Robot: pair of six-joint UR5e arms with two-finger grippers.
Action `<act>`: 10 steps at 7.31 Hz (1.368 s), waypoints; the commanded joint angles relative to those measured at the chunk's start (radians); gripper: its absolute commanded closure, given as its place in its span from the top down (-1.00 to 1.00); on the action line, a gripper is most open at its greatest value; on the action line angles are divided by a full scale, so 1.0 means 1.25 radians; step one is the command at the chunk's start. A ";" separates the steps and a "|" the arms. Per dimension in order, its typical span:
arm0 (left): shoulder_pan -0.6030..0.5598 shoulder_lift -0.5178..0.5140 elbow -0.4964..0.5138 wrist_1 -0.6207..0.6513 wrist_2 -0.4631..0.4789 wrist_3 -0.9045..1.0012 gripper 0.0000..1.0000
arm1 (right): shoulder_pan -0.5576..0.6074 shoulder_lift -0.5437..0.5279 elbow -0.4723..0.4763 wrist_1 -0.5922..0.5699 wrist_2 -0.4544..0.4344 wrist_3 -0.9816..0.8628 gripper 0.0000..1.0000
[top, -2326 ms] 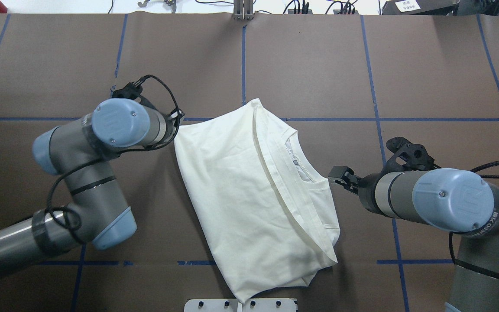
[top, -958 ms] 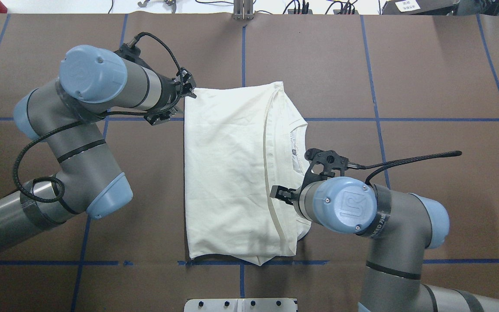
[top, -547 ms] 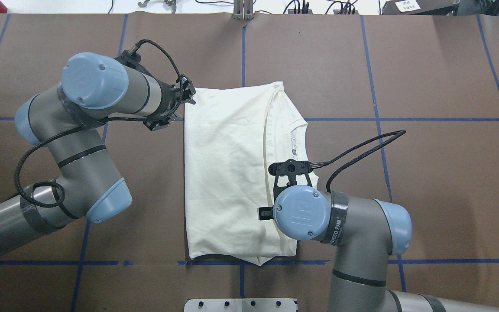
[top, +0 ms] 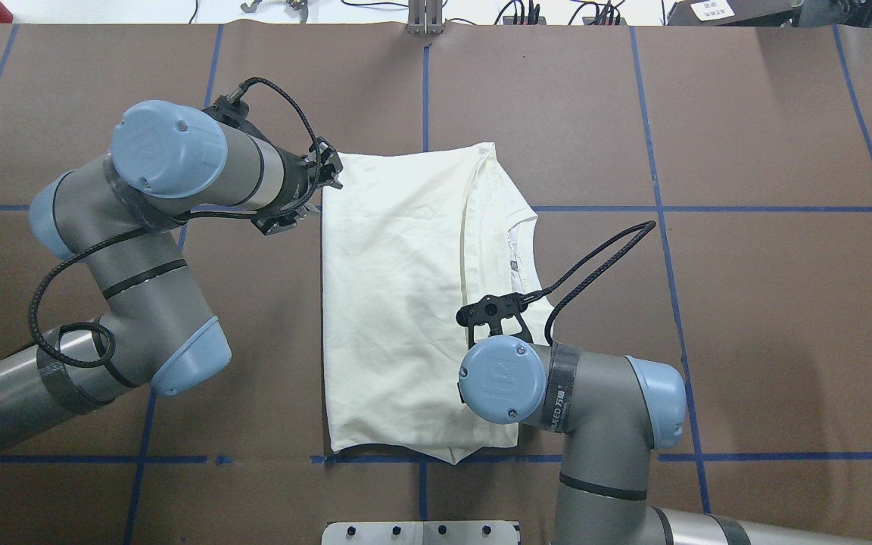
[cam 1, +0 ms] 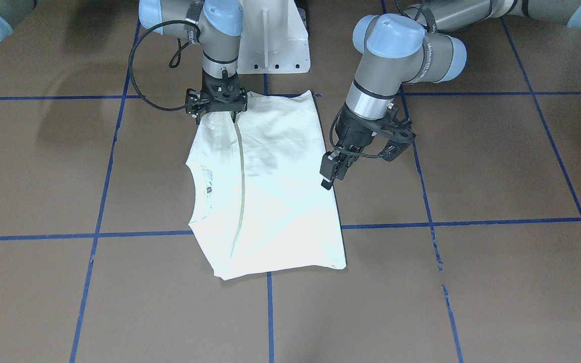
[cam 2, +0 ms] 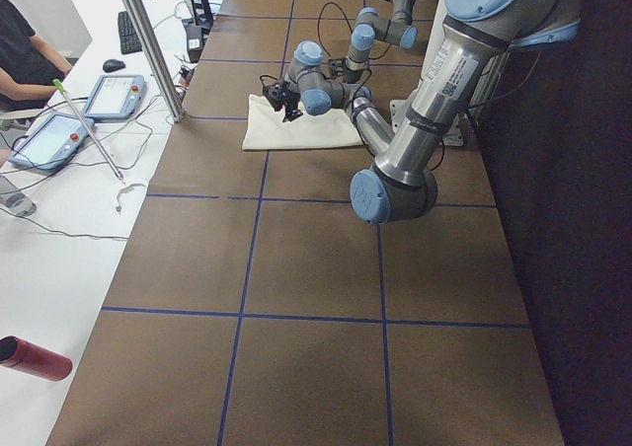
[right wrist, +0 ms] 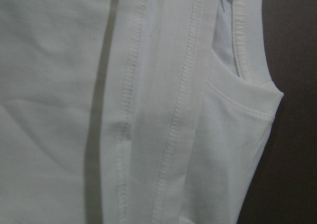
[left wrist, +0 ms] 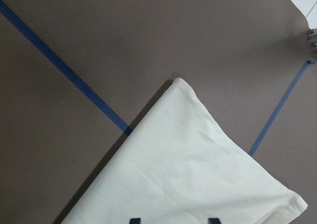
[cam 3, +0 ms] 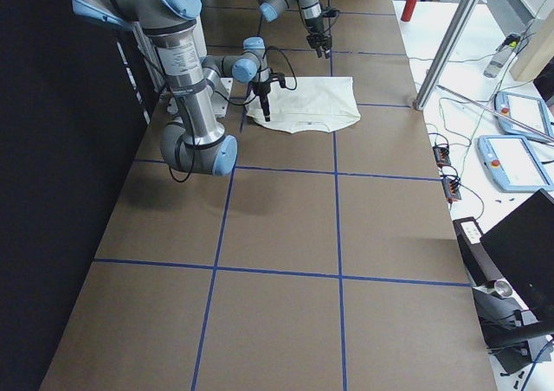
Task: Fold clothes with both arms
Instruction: 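Move both grippers to the shirt's near corners, right gripper at the collar side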
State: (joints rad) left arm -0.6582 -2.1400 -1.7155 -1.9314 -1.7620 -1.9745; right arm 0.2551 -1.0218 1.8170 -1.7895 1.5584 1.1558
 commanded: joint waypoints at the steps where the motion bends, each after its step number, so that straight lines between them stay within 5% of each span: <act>1: 0.000 0.000 -0.004 0.000 0.000 -0.002 0.09 | -0.003 -0.005 -0.015 -0.002 0.004 -0.003 1.00; 4: 0.000 0.000 -0.008 0.000 0.000 -0.005 0.10 | 0.039 -0.177 0.128 0.007 0.006 -0.091 1.00; 5: 0.000 -0.001 -0.013 0.001 0.000 -0.007 0.10 | 0.029 -0.141 0.134 0.007 0.005 -0.065 1.00; 10: 0.001 0.000 -0.009 0.001 0.003 -0.007 0.10 | -0.044 -0.126 0.109 0.213 -0.035 0.569 0.96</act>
State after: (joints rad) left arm -0.6572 -2.1410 -1.7291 -1.9296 -1.7592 -1.9834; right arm 0.2335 -1.1725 1.9620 -1.5710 1.5457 1.6728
